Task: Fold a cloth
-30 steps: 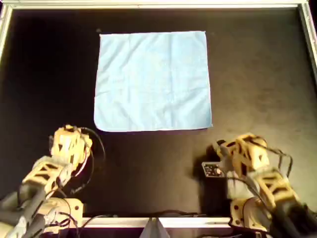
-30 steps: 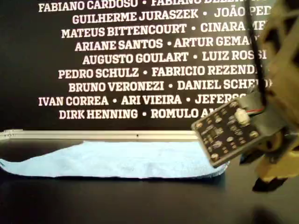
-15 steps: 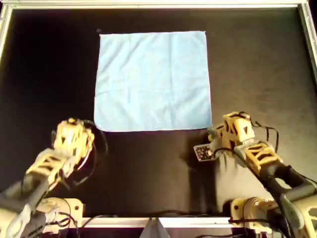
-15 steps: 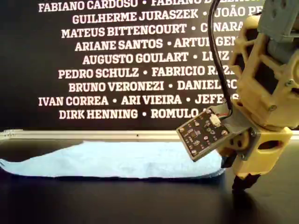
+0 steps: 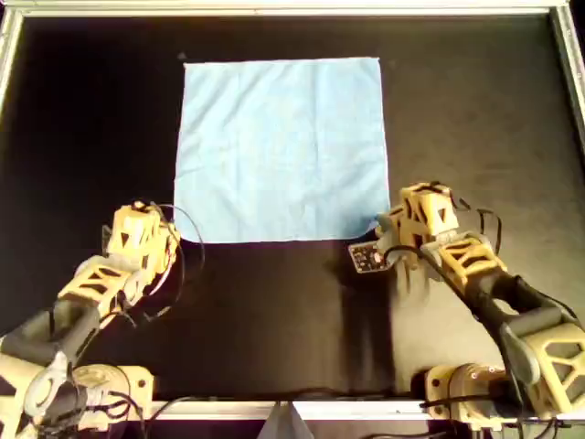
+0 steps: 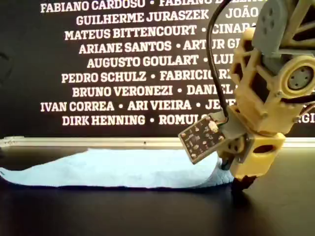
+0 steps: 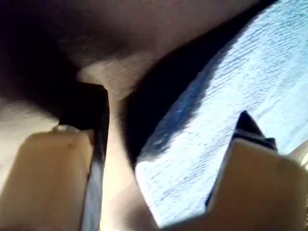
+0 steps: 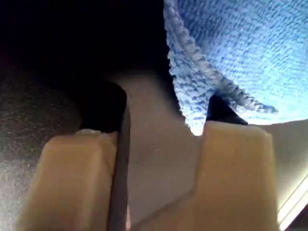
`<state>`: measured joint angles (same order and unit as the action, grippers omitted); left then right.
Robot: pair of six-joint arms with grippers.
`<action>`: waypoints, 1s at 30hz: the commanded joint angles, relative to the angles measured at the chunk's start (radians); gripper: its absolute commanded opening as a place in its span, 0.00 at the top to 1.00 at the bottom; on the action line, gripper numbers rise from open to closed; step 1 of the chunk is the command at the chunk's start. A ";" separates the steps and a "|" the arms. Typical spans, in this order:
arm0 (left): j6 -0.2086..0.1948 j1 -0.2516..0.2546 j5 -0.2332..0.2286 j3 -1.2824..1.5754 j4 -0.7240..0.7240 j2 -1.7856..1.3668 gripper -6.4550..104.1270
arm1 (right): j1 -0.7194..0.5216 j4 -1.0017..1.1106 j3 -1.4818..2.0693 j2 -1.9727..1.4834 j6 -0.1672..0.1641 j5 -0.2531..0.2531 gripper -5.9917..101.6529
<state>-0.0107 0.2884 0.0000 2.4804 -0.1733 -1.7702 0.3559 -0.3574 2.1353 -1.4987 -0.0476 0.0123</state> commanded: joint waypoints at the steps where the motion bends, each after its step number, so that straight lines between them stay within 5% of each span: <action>1: 0.005 0.051 0.006 -0.040 0.011 0.017 0.12 | 0.006 0.034 -0.054 -0.005 0.003 0.005 0.34; 18: 0.005 0.071 -0.003 -0.107 0.009 0.109 0.12 | 0.006 0.035 -0.032 -0.074 0.003 0.005 0.32; 30: 0.005 0.071 0.002 -0.109 0.009 0.110 0.12 | 0.006 0.035 0.089 -0.216 -0.014 0.005 0.09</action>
<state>-0.0107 0.3298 -0.0015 2.3823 -0.1718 -1.6690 0.3574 -0.3574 2.2503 -1.6567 -0.0568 0.0123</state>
